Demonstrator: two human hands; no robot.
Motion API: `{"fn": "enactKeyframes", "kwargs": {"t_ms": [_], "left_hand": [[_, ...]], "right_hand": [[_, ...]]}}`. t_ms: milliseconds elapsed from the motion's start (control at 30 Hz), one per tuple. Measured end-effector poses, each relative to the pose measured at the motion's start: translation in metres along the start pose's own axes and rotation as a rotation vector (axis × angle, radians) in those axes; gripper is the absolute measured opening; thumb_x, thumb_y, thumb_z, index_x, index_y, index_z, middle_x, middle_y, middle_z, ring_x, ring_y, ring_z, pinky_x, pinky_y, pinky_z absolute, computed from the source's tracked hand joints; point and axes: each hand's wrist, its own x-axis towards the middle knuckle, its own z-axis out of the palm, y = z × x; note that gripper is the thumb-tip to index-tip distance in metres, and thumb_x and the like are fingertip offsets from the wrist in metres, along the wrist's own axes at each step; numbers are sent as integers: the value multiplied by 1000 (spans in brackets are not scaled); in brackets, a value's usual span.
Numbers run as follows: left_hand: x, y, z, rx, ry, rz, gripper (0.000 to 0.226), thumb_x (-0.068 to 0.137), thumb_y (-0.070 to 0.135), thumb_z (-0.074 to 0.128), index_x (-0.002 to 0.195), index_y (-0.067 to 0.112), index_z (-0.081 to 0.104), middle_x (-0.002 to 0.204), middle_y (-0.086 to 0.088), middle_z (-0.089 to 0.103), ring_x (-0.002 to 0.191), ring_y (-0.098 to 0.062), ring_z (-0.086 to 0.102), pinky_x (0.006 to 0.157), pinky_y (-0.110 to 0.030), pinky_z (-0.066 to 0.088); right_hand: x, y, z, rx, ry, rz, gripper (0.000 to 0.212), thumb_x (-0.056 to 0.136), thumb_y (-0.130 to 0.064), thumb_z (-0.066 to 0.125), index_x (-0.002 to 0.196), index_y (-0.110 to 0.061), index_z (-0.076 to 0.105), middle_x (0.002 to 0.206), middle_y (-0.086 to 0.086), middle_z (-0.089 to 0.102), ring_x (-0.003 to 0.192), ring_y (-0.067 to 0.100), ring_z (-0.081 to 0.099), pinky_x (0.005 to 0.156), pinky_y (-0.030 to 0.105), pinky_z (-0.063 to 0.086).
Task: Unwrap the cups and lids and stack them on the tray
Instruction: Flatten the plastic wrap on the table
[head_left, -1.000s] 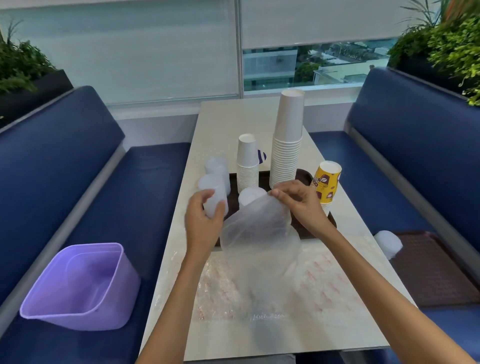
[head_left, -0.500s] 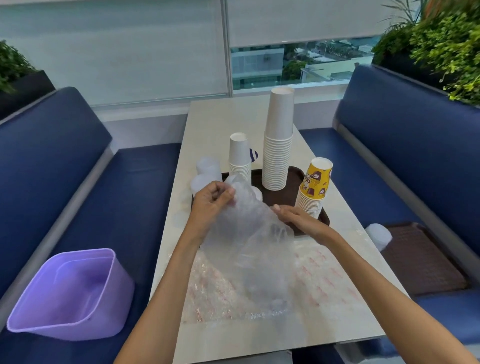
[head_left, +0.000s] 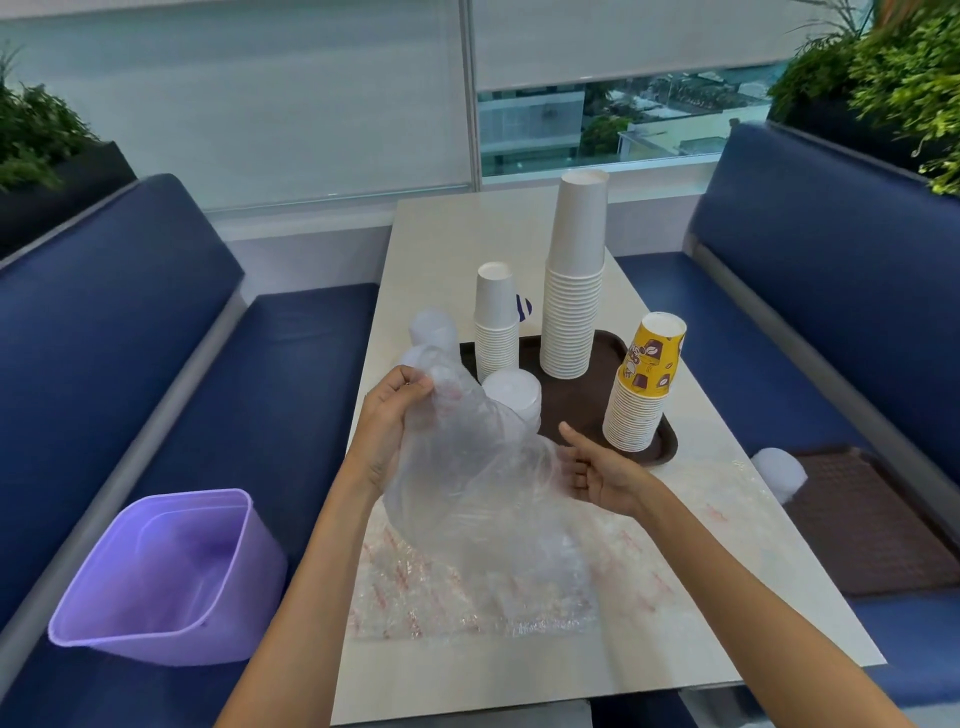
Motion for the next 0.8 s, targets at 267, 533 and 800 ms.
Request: {"fn": "enactKeyframes", "kwargs": {"t_ms": [267, 533, 800], "left_hand": [[2, -18, -7, -7, 163, -55, 21, 94, 9, 53, 73, 12, 58, 69, 1, 61, 69, -13, 54, 68, -25, 46], [12, -39, -14, 141, 406, -169, 21, 97, 15, 51, 76, 11, 54, 65, -3, 51, 57, -12, 47, 55, -23, 40], [11, -59, -1, 283, 462, -149, 21, 97, 16, 48, 77, 10, 48, 58, -4, 43, 47, -14, 38, 38, -15, 35]], "right_hand": [[-18, -8, -10, 235, 71, -81, 19, 90, -20, 61, 77, -7, 68, 67, 3, 69, 57, 11, 64, 56, 23, 56], [-26, -18, -23, 119, 437, -431, 33, 91, -25, 61, 120, -10, 59, 125, 12, 62, 112, 27, 57, 97, 38, 45], [-36, -20, -28, 289, 250, -388, 53, 93, -55, 40, 129, -17, 52, 124, 6, 59, 98, 21, 61, 91, 41, 47]]}}
